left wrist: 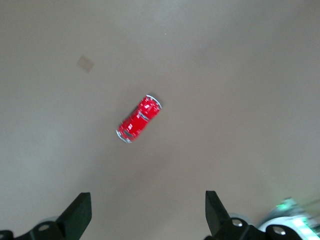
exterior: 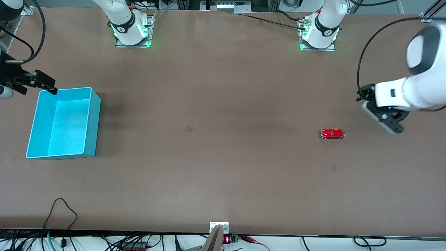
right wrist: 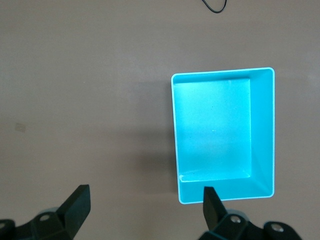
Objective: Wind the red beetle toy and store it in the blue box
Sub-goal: 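Lower the left gripper over the red toy car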
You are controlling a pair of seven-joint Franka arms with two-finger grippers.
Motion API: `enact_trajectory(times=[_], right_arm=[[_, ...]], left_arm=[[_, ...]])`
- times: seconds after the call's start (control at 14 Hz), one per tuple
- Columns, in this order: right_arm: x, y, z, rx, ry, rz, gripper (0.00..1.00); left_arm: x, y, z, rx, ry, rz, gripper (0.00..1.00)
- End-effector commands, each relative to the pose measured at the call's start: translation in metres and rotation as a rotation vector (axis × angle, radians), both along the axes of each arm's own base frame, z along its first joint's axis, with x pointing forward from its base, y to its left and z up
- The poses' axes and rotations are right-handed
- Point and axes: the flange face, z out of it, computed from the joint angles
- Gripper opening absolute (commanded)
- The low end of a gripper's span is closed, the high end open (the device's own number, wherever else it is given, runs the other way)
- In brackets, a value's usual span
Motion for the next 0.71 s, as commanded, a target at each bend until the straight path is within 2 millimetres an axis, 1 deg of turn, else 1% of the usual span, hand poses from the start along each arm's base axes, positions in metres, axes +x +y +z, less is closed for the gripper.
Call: enact_trajectory(times=[0.0,0.07,0.29,0.36,0.5,0.57,0.64], right_arm=[[-0.001,0.001,0.004,-0.013,-0.001,0.013,1.00],[-0.001,0.001,0.004,-0.013,-0.001,0.012,1.00],[-0.001,0.001,0.004,-0.013,-0.001,0.013,1.00],[-0.001,0.001,0.004,-0.013,-0.001,0.013,1.00],[-0.001,0.001,0.004,-0.013,0.001,0.013,1.00],[-0.001,0.001,0.004,-0.013,-0.001,0.013,1.00],[0.000,0.000,0.003,-0.013,0.001,0.012,1.00]], left_arm=[[-0.001,0.011,-0.046,-0.025,-0.036,-0.237,1.00],[0.001,0.010,-0.061,-0.036,-0.053,-0.314,1.00],[0.008,0.011,-0.133,-0.073,-0.069,-0.533,1.00],[0.010,0.009,-0.150,-0.083,-0.071,-0.595,1.00],[0.007,0.010,-0.190,-0.107,-0.019,-0.622,1.00],[0.006,0.010,-0.202,-0.107,-0.025,-0.633,1.00],[-0.004,0.010,-0.216,-0.107,-0.032,-0.642,1.00]])
